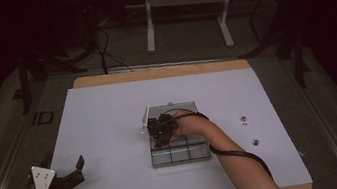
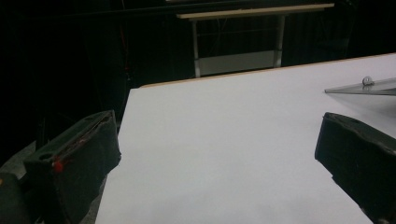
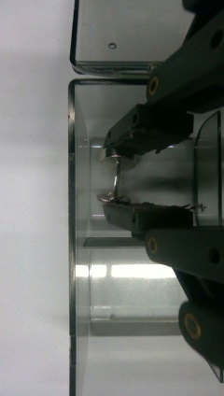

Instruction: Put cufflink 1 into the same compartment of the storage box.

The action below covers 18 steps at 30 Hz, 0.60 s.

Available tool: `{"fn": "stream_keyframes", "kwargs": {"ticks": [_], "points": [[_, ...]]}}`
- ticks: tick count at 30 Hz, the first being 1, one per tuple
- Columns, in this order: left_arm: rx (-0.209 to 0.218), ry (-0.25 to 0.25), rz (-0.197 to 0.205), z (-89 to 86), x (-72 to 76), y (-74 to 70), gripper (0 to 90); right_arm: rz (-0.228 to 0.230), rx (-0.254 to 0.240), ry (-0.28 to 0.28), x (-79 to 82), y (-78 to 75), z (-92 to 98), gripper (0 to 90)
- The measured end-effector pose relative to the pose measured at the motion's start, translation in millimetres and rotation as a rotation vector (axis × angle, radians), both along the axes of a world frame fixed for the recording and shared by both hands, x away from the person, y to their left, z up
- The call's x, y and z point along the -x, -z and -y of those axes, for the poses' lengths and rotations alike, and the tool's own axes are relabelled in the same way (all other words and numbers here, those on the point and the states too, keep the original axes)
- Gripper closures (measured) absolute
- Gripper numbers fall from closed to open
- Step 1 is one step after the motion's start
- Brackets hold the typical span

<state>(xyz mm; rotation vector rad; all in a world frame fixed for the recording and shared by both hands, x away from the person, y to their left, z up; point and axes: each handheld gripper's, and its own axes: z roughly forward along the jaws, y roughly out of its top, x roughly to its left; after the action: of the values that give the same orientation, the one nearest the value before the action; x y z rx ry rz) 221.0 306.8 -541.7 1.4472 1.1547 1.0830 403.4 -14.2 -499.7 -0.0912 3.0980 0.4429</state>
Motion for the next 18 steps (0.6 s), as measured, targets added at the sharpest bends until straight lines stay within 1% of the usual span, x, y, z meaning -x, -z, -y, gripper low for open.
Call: {"fn": "stream_keyframes", "kwargs": {"ticks": [3, 4, 7, 8, 9, 11, 13, 14, 15, 16, 18], "points": [[0.001, 0.0, 0.0, -0.1, 0.0, 0.0, 1.0, 0.001, -0.006, -0.002, 0.3, -1.9, -0.9, 60.9], [0.001, 0.0, 0.0, 0.0, 0.0, 0.0, 1.0, -0.006, -0.001, 0.009, 0.4, -4.7, -1.0, 60.6], [0.0, 0.0, -0.001, 0.0, -0.1, 0.0, 1.0, -0.002, -0.003, 0.008, 0.6, -8.5, -0.5, 60.5], [0.0, 0.0, -0.001, 0.0, -0.1, 0.0, 1.0, 0.004, -0.004, 0.01, 1.4, -13.3, 1.1, 60.0], [0.001, 0.0, -0.001, 0.0, -0.1, 0.0, 1.0, 0.004, -0.004, 0.01, 1.4, -13.3, 1.1, 60.0], [0.0, 0.0, -0.001, 0.0, -0.1, 0.0, 1.0, 0.011, -0.004, 0.008, 2.5, -18.8, 3.3, 59.6], [0.0, 0.0, -0.002, 0.1, -0.2, 0.0, 1.0, 0.024, -0.003, -0.001, 3.9, -24.5, 6.6, 59.2], [0.0, -0.001, -0.002, 0.1, -0.2, 0.0, 1.0, 0.033, 0.002, -0.01, 5.5, -30.2, 11.1, 59.3], [0.0, -0.001, -0.002, 0.1, -0.2, 0.0, 1.0, 0.033, 0.002, -0.01, 5.5, -30.2, 11.1, 59.3], [-0.001, -0.001, -0.002, 0.1, -0.2, -0.1, 1.0, 0.042, 0.002, -0.017, 6.0, -32.9, 13.6, 59.2], [-0.001, -0.001, -0.002, 0.1, -0.2, 0.0, 1.0, 0.042, 0.011, -0.012, 7.4, -35.9, 16.4, 59.3]]}}
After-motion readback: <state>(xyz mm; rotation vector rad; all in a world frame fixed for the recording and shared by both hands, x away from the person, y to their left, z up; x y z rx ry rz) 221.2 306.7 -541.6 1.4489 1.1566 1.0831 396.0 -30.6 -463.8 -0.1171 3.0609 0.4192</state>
